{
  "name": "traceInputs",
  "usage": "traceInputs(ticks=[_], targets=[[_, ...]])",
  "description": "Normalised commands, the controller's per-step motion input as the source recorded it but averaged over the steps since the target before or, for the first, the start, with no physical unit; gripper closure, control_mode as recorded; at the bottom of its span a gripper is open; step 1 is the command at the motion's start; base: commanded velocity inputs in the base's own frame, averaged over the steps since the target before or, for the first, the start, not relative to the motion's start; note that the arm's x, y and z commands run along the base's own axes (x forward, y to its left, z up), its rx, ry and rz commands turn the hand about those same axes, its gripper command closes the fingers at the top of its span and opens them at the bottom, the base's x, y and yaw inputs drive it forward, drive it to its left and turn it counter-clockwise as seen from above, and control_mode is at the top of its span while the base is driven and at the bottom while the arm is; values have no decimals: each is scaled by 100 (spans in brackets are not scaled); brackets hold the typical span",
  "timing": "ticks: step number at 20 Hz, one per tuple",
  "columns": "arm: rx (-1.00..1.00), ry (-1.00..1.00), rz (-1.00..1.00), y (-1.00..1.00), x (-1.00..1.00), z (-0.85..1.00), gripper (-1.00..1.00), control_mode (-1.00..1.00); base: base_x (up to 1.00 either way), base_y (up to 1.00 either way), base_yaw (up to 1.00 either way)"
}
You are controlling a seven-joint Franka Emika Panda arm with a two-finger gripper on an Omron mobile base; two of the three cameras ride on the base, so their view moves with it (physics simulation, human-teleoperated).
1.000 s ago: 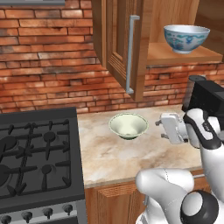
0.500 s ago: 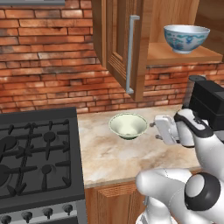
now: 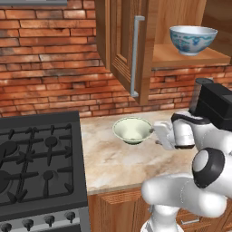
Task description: Open the cabinet. Pick the bowls from the counter and place them in the cabinet. Then close the cabinet.
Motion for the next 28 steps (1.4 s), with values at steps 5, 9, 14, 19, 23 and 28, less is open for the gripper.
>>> traceInputs(ticks=[5,9,14,19,23,28], targets=[[0,0,0,1,45,-22,-100,-100,0,0,0],[0,0,0,0,41,-26,-100,-100,0,0,0],[0,0,0,4,38,-22,100,-100,0,0,0],[0,0,0,0,17,-4,100,-100,0,0,0],[0,0,0,0,12,0,100,-100,0,0,0],[0,-4,0,0,-11,17,100,-100,0,0,0]])
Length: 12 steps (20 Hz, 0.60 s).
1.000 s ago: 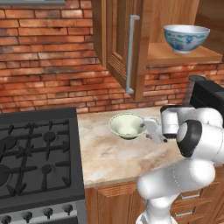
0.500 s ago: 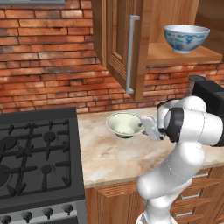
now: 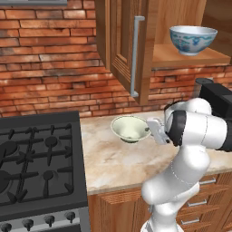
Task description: Open the cabinet. Pick the bowls from the counter and place them in the cabinet. Then close the cabinet.
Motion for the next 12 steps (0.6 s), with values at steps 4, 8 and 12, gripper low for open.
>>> traceInputs(ticks=[4,8,12], targets=[[0,-21,-2,-1,-53,81,100,-100,0,0,0],[0,-17,-1,0,-42,78,100,-100,0,0,0],[0,-8,-5,-1,-52,68,100,-100,0,0,0]])
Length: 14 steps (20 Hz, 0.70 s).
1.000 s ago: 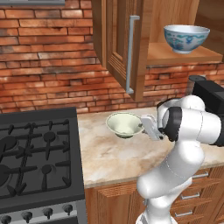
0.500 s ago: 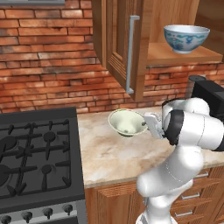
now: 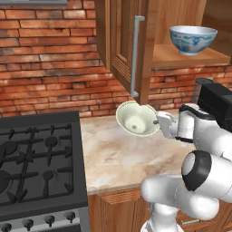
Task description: Open the cabinet. Pick the bowls from the counter and place them in the cabinet. Then close the cabinet.
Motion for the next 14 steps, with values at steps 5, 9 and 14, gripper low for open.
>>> traceInputs(ticks=[5,9,14], targets=[[7,-5,-8,-19,-77,74,100,-100,0,0,0],[4,-8,-12,-12,-80,81,100,-100,0,0,0],[6,-7,-13,-33,-77,70,100,-100,0,0,0]])
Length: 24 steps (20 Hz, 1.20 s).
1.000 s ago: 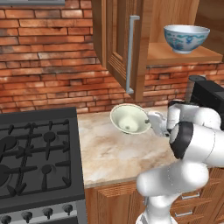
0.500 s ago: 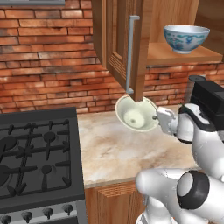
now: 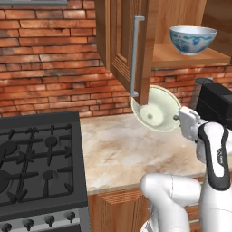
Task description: Open the cabinet. Pick the bowls from the counter and place them in the cabinet. Then close the cabinet.
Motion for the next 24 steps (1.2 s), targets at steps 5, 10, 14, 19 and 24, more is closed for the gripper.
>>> traceInputs(ticks=[5,10,14,19,24], targets=[[6,0,-10,-13,-46,98,100,-100,0,0,0],[5,0,-9,-13,-13,100,100,-100,0,0,0],[4,0,-9,-10,0,100,100,-100,0,0,0],[3,0,-7,-3,0,100,100,-100,0,0,0],[1,1,-3,-2,0,96,100,-100,0,0,0]])
